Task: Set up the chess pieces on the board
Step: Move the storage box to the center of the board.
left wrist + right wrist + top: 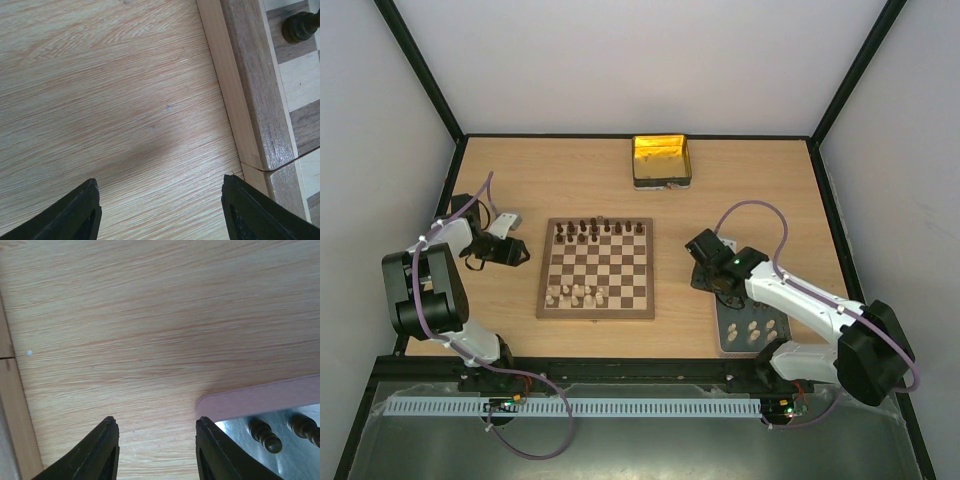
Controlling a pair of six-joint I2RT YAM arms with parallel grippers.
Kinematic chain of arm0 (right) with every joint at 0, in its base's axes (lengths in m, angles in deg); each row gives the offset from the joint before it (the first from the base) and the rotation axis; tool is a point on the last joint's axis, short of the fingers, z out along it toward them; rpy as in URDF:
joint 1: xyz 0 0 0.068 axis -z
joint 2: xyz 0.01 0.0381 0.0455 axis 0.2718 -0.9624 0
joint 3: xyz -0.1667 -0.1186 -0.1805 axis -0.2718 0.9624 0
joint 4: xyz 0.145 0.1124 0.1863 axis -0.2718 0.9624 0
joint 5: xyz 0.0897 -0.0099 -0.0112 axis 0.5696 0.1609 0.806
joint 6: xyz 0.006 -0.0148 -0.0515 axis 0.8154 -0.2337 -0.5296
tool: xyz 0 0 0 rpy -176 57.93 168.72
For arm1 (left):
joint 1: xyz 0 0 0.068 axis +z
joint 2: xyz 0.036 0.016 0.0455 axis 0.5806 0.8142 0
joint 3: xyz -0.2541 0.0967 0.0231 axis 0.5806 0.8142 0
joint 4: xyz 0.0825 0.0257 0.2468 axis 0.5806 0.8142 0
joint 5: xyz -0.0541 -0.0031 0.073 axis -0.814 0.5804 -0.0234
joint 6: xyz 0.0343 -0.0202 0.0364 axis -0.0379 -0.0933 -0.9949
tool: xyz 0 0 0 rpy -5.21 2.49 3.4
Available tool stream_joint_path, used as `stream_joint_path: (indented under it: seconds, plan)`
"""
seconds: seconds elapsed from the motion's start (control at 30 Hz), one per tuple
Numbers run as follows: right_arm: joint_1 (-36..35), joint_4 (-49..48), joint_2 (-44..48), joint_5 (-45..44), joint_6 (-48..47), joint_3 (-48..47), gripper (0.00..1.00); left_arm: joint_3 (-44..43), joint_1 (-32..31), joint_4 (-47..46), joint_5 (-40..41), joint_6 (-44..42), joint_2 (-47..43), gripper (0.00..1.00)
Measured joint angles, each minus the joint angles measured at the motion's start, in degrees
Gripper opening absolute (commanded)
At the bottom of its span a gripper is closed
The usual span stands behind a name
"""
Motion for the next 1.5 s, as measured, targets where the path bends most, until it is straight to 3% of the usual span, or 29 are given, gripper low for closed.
stream_joint_path:
  seconds: [0.53,0.87,1.07,1.5]
  plan:
    - [1.79,1.66,4.07,0.57,0.68,4.13,0.39,-0.02,0.0,0.02,-0.13,0.55,0.39,0.66]
    - [1.79,0.37,3.89,3.32,0.83,7.34,0.23,-0.31,0.0,0.04,-0.57,0.9,0.76,0.66]
    - [1.79,-1.57,1.03,3.74,-0.07,7.3,0.16,-0.31,0.0,0.0,-0.72,0.94,1.09,0.66]
    - [1.79,-3.13,-7.93,4.04,-3.67,1.73,0.14,-0.31,-0.02,-0.35,-0.68,1.03,1.09,0.67]
